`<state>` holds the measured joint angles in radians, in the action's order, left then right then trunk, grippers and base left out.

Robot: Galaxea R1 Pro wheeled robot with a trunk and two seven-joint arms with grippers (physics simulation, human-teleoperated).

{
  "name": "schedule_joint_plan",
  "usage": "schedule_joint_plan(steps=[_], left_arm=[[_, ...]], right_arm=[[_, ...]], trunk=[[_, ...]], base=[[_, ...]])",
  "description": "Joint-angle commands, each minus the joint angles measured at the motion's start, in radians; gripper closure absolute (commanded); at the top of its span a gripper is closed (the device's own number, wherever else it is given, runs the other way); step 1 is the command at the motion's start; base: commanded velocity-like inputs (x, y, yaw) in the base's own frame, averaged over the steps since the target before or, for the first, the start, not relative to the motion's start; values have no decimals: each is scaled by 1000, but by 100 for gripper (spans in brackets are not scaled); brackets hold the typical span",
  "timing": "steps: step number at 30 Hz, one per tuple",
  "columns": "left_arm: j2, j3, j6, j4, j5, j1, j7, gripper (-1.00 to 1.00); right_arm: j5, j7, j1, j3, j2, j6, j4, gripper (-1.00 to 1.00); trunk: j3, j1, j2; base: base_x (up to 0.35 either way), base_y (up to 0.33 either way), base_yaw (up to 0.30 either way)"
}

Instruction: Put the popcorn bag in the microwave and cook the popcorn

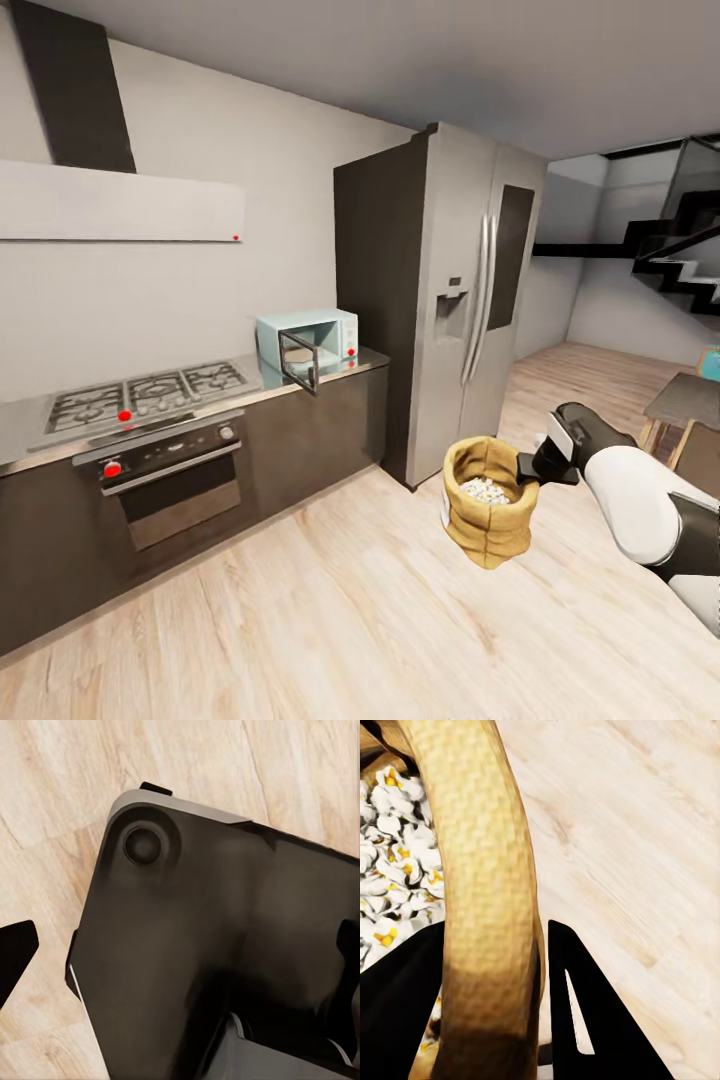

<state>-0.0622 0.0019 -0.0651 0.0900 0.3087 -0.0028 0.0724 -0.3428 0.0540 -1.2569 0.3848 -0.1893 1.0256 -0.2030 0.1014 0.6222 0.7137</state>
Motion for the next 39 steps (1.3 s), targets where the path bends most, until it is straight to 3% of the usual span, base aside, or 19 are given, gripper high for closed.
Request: schedule_joint_plan(steps=[1,7,13,19,20,22,36,39], left_arm=[[-1,0,-2,1,4,0,3,-100],[-2,1,7,1,5,0,3,-100],[1,2,54,-1,6,0,3,-100],[2,1,55,-1,4,0,2,-100],[2,3,57,-1,4,0,3,-100],[2,4,57,-1,4,0,3,-100],[2,4,51,-1,4,0,3,-100],[2,4,47,-1,4,0,3,-100]], right_arm=[[-10,7,-1,7,1,0,-1,100],[-10,9,0,7,2,-24,0,100],[-9,9,0,8,2,-26,1,100],[-7,9,0,8,2,-24,1,100],[-10,8,0,8,28,-25,1,100],[-10,7,-1,8,43,-25,1,100],[-6,9,0,8,48,-25,1,100],[-7,6,-1,8,71,-24,1,100]], trunk=[[2,0,1],[2,0,1],[2,0,1],[2,0,1],[2,0,1],[2,0,1],[2,0,1],[2,0,1]], base=[[0,0,-16],[27,0,-3],[298,0,0],[325,0,0],[326,0,0],[326,0,0],[326,0,0],[326,0,0]])
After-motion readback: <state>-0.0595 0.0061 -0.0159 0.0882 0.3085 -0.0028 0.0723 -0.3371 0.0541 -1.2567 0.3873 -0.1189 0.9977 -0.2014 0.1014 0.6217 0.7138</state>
